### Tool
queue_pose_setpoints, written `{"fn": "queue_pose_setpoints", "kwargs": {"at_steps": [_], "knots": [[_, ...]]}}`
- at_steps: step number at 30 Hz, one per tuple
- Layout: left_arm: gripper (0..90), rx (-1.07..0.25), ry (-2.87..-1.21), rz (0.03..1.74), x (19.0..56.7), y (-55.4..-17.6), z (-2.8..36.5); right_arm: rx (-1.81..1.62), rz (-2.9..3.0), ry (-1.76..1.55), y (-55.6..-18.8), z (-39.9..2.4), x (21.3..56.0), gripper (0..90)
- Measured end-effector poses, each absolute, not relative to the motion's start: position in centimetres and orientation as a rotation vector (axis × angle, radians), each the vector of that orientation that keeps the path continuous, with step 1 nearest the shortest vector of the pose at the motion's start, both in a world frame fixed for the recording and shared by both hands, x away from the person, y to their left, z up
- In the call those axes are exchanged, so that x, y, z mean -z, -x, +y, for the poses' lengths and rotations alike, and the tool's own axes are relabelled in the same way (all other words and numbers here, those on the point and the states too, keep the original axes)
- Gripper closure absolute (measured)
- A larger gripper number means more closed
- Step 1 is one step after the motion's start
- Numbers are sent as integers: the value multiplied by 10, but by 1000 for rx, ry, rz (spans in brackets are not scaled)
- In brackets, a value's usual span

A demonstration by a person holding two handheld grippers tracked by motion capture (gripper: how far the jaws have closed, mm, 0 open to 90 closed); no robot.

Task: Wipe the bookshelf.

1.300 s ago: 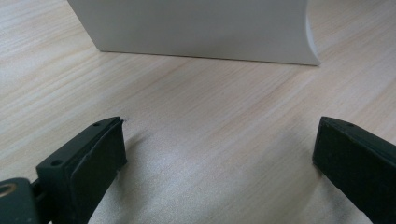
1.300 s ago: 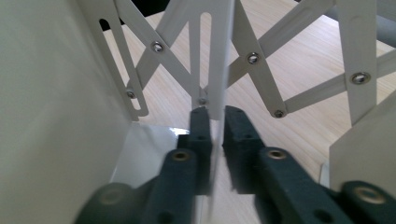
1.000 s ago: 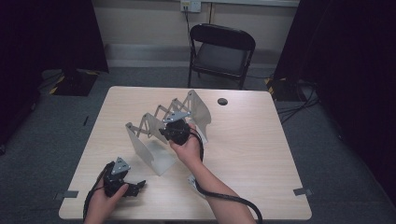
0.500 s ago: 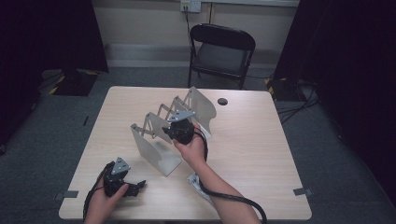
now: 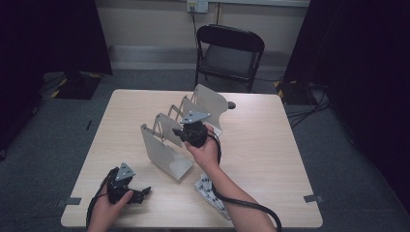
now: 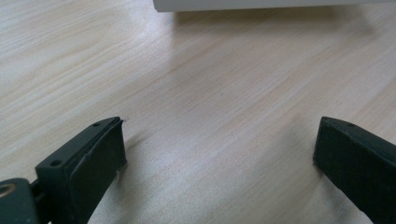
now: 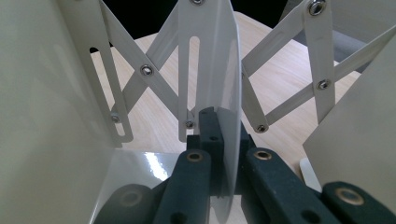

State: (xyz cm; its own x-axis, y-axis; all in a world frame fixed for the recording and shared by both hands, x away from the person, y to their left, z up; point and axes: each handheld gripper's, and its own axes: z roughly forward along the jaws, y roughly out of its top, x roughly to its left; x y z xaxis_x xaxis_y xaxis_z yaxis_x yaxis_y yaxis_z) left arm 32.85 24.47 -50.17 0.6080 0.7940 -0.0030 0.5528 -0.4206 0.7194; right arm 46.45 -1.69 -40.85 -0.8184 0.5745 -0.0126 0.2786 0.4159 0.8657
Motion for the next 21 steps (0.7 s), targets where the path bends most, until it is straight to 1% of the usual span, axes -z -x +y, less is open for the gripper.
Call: {"fn": "queue_pose_setpoints", "kwargs": {"at_steps": [6,21], "knots": [[20,-445,-2137,1057,502,-328,245,-1367,2361,-734,-465,-19,407,900],[20,-445,-2137,1056,502,-328,245,-1380,2355,-694,-455,-26,423,900]]}}
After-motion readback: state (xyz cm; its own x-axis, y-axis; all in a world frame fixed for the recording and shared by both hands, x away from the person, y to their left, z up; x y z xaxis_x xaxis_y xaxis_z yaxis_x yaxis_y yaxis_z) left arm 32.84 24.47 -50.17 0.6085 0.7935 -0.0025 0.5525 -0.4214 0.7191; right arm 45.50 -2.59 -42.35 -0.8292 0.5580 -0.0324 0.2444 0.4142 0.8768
